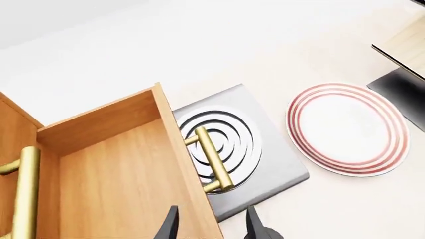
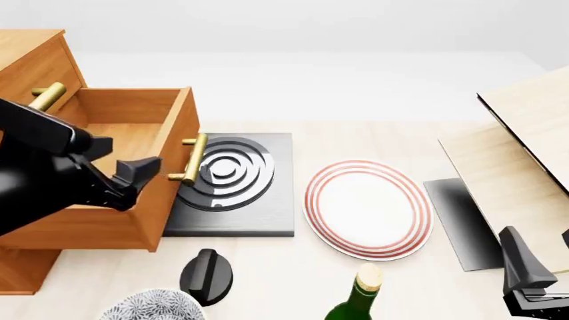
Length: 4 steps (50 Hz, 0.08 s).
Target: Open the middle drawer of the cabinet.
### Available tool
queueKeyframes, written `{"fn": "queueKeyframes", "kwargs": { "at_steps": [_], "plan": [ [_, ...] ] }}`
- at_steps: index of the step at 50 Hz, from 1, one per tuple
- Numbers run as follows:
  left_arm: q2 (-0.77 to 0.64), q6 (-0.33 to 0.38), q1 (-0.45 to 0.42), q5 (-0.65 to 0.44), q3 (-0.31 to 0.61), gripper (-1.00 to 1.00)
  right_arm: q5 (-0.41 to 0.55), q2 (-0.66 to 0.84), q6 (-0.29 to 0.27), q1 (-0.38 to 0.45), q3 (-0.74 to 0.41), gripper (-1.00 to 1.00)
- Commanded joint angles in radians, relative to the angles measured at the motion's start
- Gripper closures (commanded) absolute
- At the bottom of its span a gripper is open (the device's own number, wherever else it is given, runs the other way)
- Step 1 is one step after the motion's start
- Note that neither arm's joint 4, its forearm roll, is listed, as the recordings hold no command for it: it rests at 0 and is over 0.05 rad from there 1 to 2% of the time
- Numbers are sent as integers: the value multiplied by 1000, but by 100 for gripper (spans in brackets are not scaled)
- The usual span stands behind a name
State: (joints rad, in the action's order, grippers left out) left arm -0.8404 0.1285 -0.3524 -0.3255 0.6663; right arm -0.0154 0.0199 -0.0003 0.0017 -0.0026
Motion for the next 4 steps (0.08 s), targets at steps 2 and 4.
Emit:
{"fn": "queueKeyframes", "kwargs": {
  "at_steps": [2,4],
  "plan": [
    [41,-24,-6,-24,1,-100,4,-4,0,0,0,-100],
    [57,-25,-8,-32,3,-100,4,-4,0,0,0,-100]
  ]
}}
